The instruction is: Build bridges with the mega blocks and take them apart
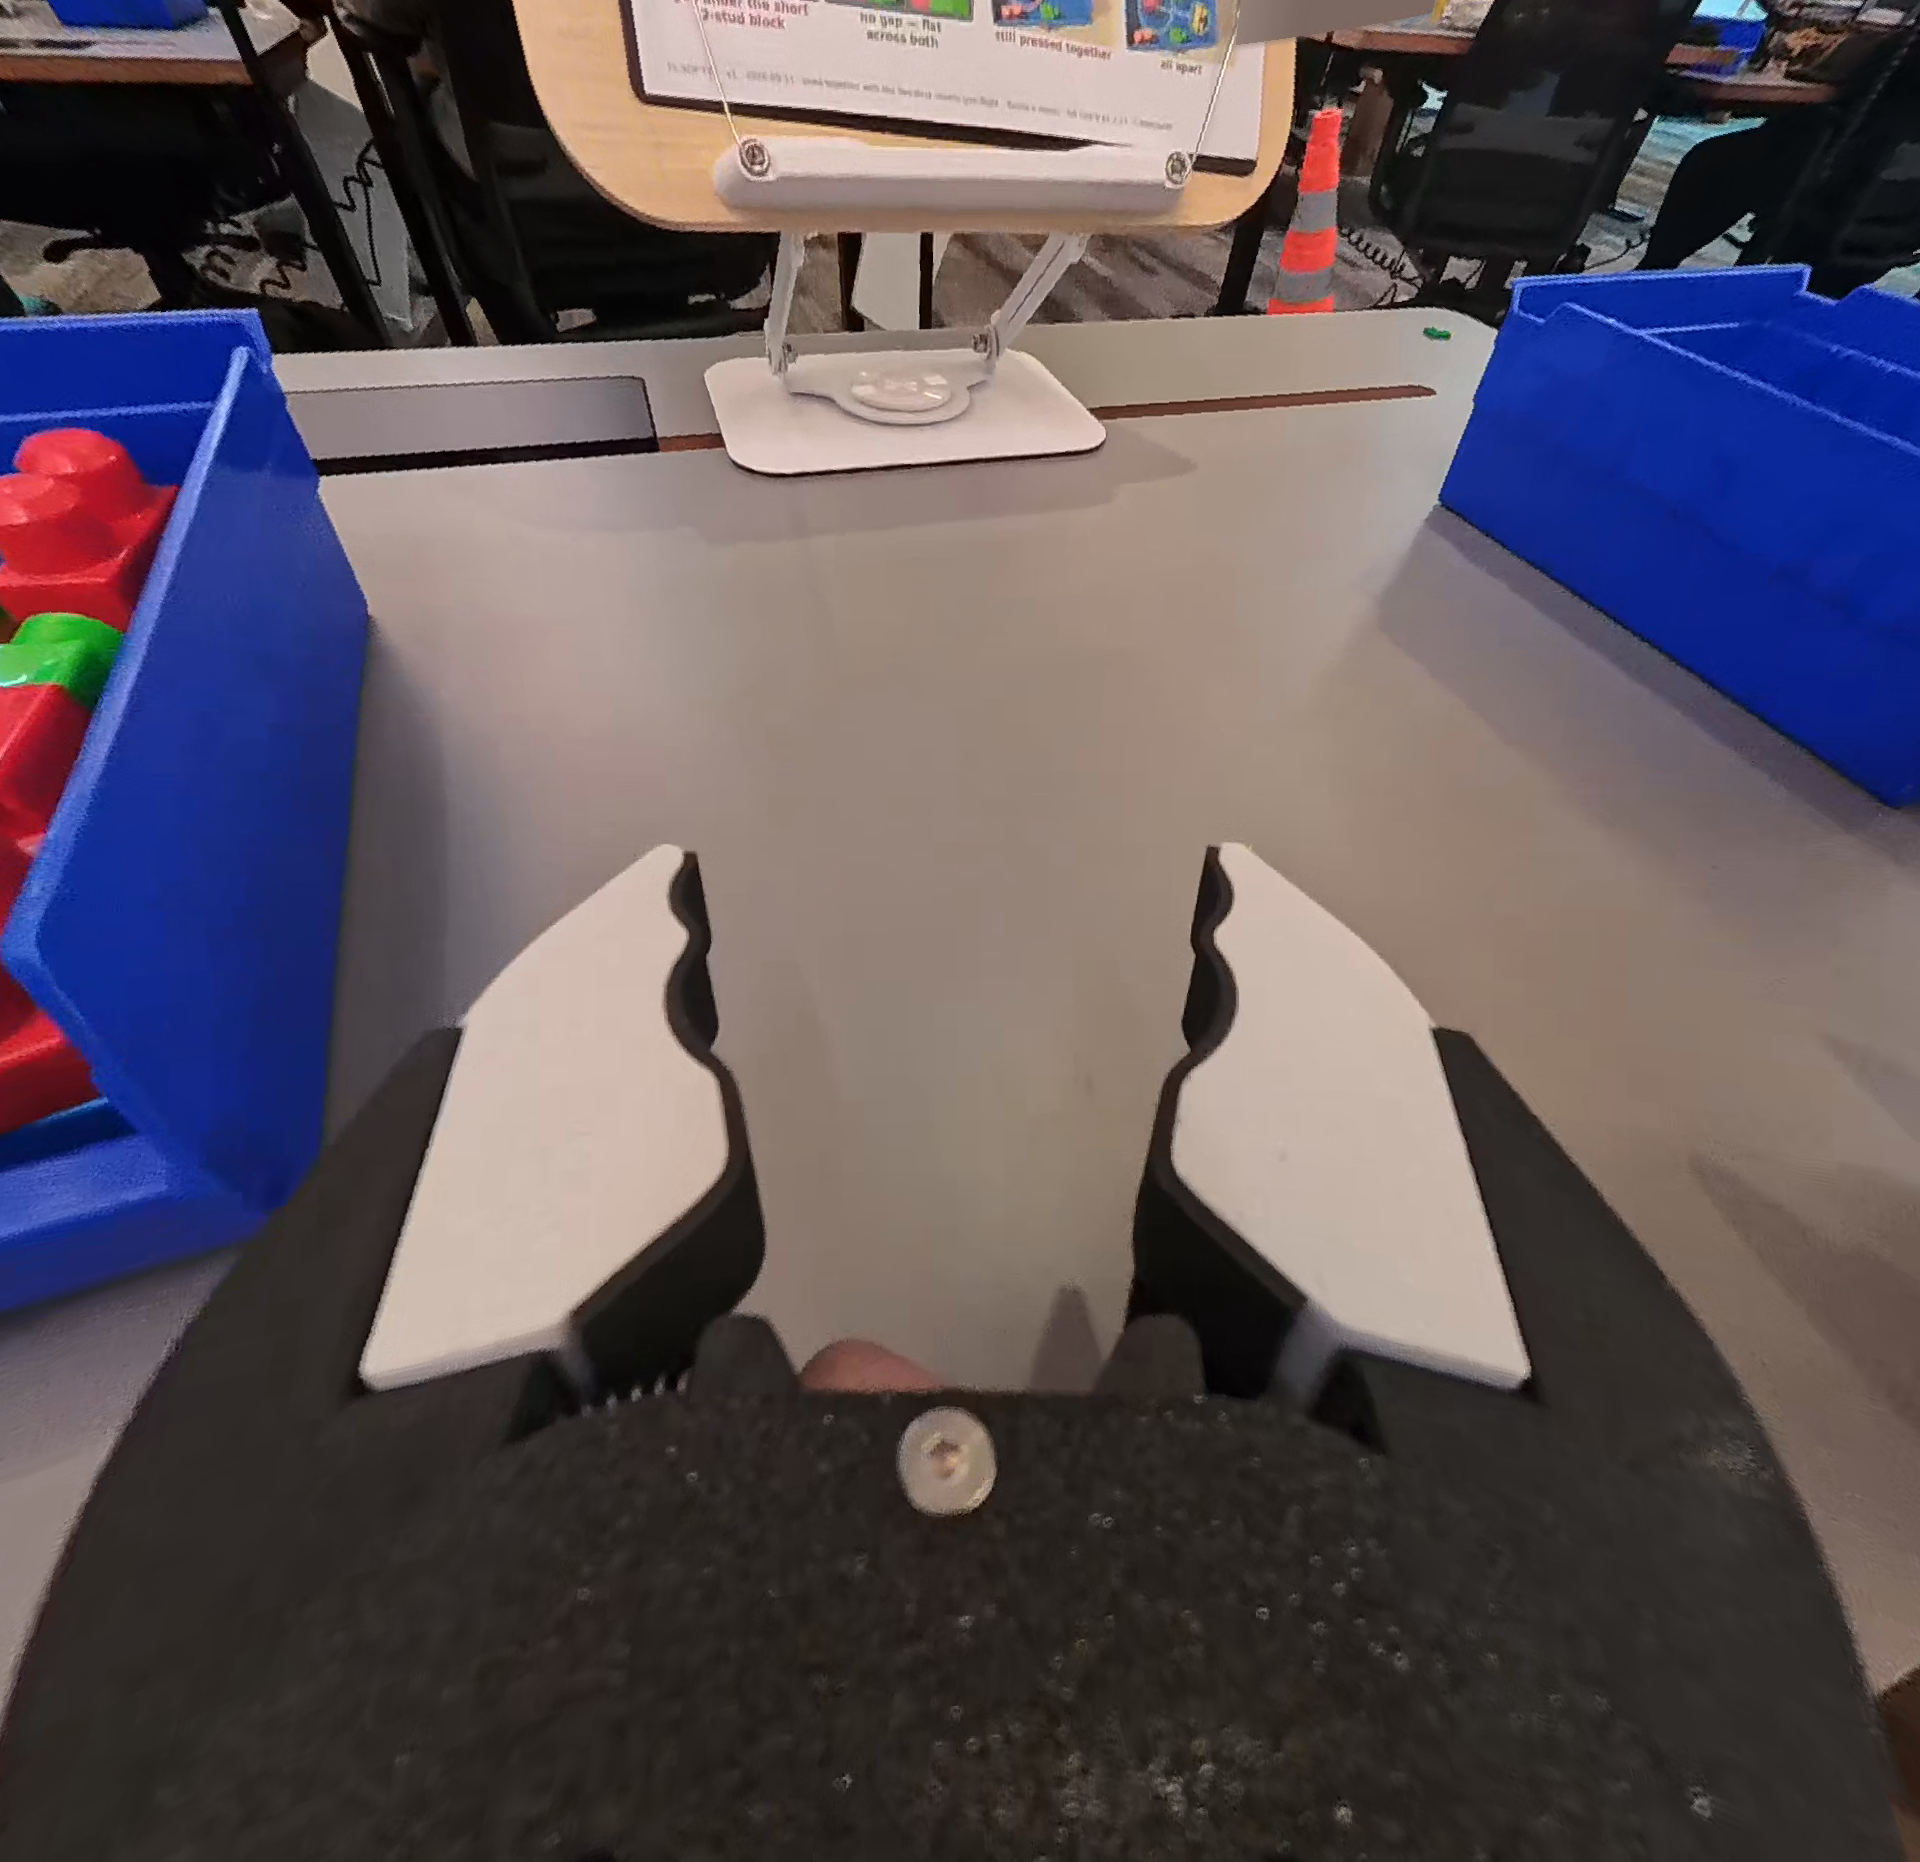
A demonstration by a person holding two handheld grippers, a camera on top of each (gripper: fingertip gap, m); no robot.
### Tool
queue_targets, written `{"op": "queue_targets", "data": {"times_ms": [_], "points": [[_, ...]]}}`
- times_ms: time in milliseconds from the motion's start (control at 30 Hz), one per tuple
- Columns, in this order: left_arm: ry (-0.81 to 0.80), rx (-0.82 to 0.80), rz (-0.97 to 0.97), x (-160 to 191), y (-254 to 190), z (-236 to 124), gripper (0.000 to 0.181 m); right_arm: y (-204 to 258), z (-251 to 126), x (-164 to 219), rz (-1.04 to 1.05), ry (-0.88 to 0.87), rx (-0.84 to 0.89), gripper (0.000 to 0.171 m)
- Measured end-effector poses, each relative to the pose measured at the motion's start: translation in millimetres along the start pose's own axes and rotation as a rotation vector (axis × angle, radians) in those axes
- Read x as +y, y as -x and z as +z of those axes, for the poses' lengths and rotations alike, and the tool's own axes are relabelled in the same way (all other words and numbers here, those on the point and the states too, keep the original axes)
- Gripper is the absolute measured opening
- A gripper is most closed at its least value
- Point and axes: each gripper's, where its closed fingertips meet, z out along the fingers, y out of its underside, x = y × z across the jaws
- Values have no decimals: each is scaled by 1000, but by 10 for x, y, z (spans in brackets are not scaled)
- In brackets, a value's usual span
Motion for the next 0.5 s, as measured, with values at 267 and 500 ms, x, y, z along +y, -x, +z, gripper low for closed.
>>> {"op": "queue_targets", "data": {"times_ms": [267,500], "points": [[4,-28,-12,19,43,-11,89,-60,38,-35,8,4,-18,73],[-16,-148,36,-303,482,-257,88,-96,35,-26,28,10,-34,73]]}}
